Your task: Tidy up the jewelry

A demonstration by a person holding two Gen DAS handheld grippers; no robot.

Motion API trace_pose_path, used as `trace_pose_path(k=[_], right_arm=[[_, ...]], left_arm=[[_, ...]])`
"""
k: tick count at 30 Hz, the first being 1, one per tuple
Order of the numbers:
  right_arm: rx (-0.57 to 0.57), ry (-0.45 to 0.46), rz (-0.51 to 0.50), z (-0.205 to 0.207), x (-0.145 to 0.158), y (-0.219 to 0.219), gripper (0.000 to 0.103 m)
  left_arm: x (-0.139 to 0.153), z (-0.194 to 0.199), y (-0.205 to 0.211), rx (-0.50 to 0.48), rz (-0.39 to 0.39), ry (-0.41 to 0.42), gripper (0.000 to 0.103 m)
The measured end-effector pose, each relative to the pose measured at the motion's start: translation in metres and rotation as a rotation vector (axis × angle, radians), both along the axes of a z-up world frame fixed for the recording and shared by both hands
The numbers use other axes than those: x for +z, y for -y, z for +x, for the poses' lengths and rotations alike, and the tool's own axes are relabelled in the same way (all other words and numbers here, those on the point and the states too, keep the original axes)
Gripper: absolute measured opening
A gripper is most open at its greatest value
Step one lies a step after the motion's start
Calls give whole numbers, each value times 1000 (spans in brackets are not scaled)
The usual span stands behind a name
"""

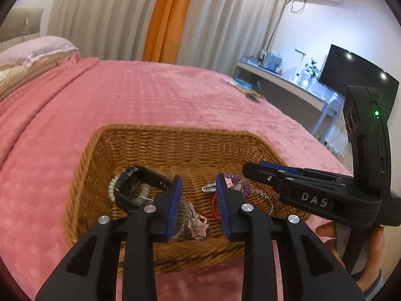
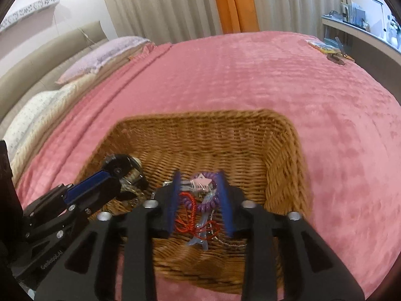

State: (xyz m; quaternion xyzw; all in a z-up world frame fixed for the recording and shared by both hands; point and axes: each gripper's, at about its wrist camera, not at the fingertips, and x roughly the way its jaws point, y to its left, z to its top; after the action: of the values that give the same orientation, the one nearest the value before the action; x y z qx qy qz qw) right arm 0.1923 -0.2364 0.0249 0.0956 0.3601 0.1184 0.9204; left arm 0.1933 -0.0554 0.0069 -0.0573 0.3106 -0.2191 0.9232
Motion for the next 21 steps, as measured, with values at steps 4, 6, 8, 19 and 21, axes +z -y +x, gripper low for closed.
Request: trace_pose_path(k=[4,6,8,19,21], right_arm=[[-5,41,18,-18,17,5,49],[-6,69,27,-34,29,7,49],[4,100,24,-52,41,7,49],[-29,371,-109,-201,77,-13,50],[-73,395,-120,-220,66,-14,53]], left_arm=[[19,-18,-8,0,-30,41,28],[32,-32,-12,-2,-42,67,29],[46,-49,-15,-1,-48,100,36],[110,-178,-29,64,0,335,76],[109,-199,-31,104,31,367,78]])
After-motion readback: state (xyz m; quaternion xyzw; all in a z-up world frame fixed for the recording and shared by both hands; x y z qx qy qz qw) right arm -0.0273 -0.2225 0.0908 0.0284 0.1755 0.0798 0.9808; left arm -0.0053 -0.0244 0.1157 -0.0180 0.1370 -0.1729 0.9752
